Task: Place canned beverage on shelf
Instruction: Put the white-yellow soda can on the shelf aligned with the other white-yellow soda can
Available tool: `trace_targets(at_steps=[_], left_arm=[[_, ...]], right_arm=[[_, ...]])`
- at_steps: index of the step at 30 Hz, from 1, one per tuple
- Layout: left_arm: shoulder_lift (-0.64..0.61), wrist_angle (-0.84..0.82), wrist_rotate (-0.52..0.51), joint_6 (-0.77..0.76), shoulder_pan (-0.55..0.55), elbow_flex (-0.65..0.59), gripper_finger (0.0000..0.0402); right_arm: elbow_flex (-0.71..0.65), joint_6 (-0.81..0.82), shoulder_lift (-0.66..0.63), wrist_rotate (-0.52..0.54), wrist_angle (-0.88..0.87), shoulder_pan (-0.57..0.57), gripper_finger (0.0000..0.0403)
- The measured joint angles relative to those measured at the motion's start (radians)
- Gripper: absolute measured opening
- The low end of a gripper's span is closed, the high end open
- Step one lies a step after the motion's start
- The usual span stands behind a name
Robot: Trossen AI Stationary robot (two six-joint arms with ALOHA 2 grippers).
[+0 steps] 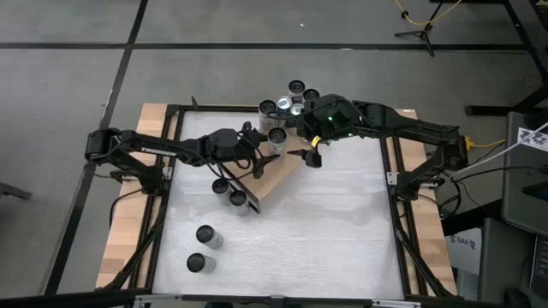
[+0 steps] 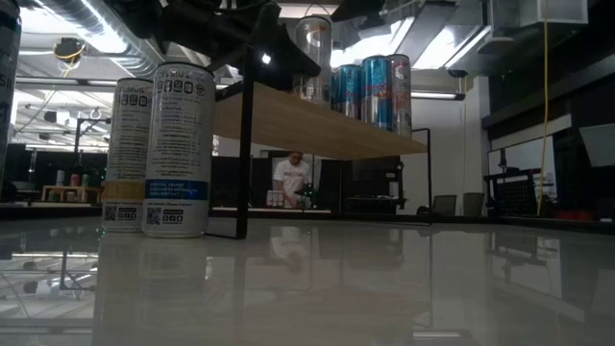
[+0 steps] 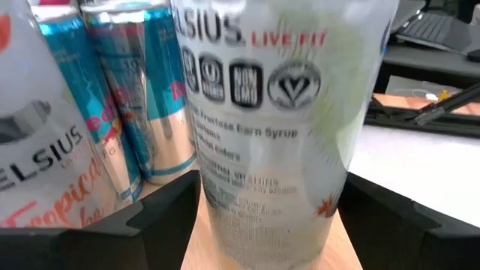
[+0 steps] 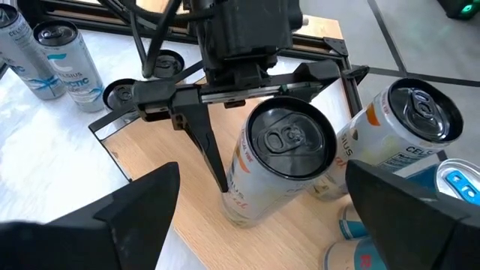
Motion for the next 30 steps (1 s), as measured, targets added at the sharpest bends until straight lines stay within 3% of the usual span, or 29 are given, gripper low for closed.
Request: trace_targets(at_steps=[11,24,30], left_arm=[[-0.055,-0.025,0.0,0.007,0.0,0.0,0.0295],[-0.119,-0.172,-0.003,-0.001,-0.005,-0.001,0.0295],[-0.119,-0.173,-0.084,-0.002,-0.005,-0.001,0.0295]], right_arm=[[0.0,0.0,0.001,0.0,0.039,0.0,0.0376],[0.0,0.0,0.075,0.009,0.106,0.0,0.0376],[0.0,0.0,0.084,0.072,0.116,0.0,0.0376]])
